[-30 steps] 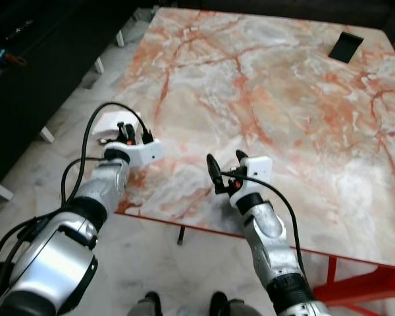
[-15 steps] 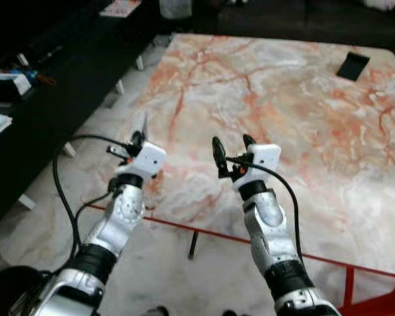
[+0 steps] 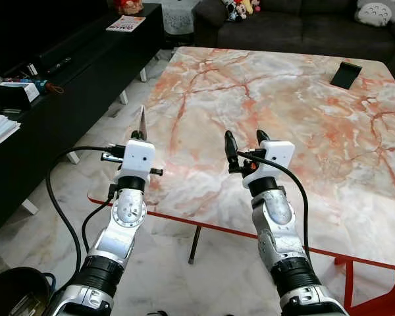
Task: Picking trash to rubbish bin
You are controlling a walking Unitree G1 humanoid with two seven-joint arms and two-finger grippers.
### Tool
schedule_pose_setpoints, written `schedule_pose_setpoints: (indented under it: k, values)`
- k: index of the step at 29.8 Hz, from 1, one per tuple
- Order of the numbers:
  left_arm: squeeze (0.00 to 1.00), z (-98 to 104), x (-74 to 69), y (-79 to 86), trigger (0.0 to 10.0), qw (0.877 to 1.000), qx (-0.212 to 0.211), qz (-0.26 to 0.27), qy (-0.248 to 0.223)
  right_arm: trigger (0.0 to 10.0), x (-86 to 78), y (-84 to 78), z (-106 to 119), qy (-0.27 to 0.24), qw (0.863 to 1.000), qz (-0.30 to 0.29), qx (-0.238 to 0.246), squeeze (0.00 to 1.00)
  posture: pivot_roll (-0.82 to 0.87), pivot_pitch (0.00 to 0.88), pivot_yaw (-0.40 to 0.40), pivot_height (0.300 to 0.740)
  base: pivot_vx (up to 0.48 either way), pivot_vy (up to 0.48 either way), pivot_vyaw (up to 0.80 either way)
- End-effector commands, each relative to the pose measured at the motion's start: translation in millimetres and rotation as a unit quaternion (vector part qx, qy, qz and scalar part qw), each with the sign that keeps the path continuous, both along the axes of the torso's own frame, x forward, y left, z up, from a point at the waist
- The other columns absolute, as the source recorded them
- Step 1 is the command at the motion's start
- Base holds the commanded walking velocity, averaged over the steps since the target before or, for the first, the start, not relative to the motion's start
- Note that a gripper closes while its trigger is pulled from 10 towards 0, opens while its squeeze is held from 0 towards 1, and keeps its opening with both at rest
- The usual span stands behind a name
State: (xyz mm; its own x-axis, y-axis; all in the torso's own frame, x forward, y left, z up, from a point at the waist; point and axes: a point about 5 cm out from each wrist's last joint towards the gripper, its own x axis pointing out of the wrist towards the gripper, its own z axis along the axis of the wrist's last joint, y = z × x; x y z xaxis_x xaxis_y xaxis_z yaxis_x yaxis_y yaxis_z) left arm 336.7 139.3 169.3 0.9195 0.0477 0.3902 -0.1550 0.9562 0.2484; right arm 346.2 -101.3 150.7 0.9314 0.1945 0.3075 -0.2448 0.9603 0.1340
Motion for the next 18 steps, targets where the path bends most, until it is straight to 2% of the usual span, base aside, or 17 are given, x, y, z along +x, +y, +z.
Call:
schedule_pose_setpoints:
  k: [1,4,9,18]
  values:
    - [0.00,7.6,-0.7,2.2,10.0,1.000,-0.008,0.002,-0.010,10.0,2.2,1.8,8.1,-0.015,1.000,-0.001,0.007,0.00,0.09,0.079,0.030,0.740,0.000,0.000,0.00]
    - [0.00,9.5,-1.6,1.3,10.0,1.000,0.008,-0.008,-0.020,10.0,2.3,2.5,8.1,-0.014,1.000,0.003,0.011,0.00,0.10,0.086,0.031,0.740,0.000,0.000,0.00]
    - [0.00,7.9,-2.3,0.3,10.0,1.000,0.000,-0.010,-0.013,10.0,0.6,5.7,8.9,-0.019,1.000,0.010,0.011,0.00,0.09,0.095,0.040,0.740,0.000,0.000,0.00]
    - [0.00,9.6,-1.3,2.1,10.0,1.000,0.009,-0.006,-0.012,10.0,-1.4,9.2,4.5,-0.013,1.000,0.018,0.013,0.00,0.10,0.104,0.045,0.740,0.000,0.000,0.00]
